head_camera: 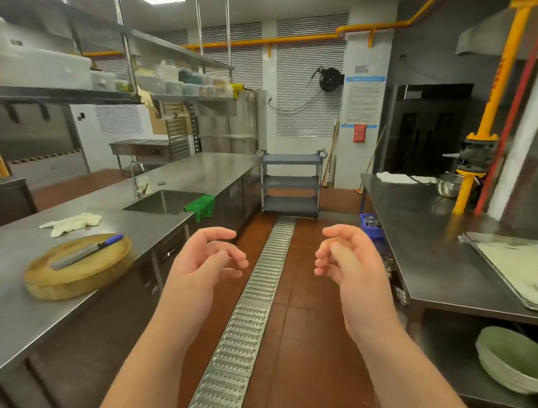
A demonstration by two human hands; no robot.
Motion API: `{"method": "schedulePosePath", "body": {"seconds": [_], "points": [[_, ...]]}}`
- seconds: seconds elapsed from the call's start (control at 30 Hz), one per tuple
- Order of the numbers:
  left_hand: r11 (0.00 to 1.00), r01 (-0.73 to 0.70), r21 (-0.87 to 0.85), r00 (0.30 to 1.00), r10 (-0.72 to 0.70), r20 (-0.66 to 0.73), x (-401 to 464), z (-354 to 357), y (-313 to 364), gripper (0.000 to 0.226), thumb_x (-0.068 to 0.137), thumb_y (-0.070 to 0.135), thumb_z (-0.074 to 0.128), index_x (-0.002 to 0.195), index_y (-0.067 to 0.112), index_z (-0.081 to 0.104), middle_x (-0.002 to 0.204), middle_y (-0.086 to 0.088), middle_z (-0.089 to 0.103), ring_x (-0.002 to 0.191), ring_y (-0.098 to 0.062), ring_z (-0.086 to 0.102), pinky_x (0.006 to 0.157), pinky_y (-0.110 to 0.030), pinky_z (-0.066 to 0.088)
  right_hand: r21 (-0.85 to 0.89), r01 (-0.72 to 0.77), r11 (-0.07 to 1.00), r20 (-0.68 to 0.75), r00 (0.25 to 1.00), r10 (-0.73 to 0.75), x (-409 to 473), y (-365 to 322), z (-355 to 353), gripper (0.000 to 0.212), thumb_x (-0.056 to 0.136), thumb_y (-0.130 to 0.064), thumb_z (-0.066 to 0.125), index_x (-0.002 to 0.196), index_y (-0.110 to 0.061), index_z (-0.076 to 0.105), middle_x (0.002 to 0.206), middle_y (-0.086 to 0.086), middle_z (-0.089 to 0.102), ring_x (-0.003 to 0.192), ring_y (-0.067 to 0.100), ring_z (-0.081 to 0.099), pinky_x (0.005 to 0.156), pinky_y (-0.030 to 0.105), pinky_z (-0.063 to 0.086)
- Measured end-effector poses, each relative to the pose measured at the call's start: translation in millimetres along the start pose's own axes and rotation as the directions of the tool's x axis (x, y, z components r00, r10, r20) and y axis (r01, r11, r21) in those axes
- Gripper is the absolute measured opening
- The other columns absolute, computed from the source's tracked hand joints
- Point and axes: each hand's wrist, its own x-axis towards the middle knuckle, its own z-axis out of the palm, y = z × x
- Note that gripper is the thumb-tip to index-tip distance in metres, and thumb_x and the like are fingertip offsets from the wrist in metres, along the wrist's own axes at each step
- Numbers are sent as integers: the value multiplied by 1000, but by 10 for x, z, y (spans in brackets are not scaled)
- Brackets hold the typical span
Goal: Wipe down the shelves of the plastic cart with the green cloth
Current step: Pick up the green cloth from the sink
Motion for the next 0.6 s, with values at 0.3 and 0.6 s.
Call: {"method": "schedulePosePath", "body": {"seconds": [0.3, 0.6], "points": [[999, 27, 19, 997, -25, -80, 1118, -536, -875, 28, 92, 3, 45, 111, 14, 62, 87, -14, 68, 89, -32, 67, 85, -52, 56, -17, -8, 1000, 69, 998, 9, 1073, 829, 703, 26, 98, -2, 44, 105, -18, 63, 81, 3, 65, 76, 20, 61, 81, 44, 55], [998, 66, 10, 992, -64, -104, 2930, -1017, -1585, 31, 97, -3, 40, 112, 13, 61, 86, -11, 68, 89, -31, 68, 85, -47, 57, -57, -61, 996, 58, 996, 64, 2663, 1608, 1573, 24, 98, -3, 45, 106, -16, 62, 80, 3, 66, 77, 21, 64, 82, 47, 57]]}}
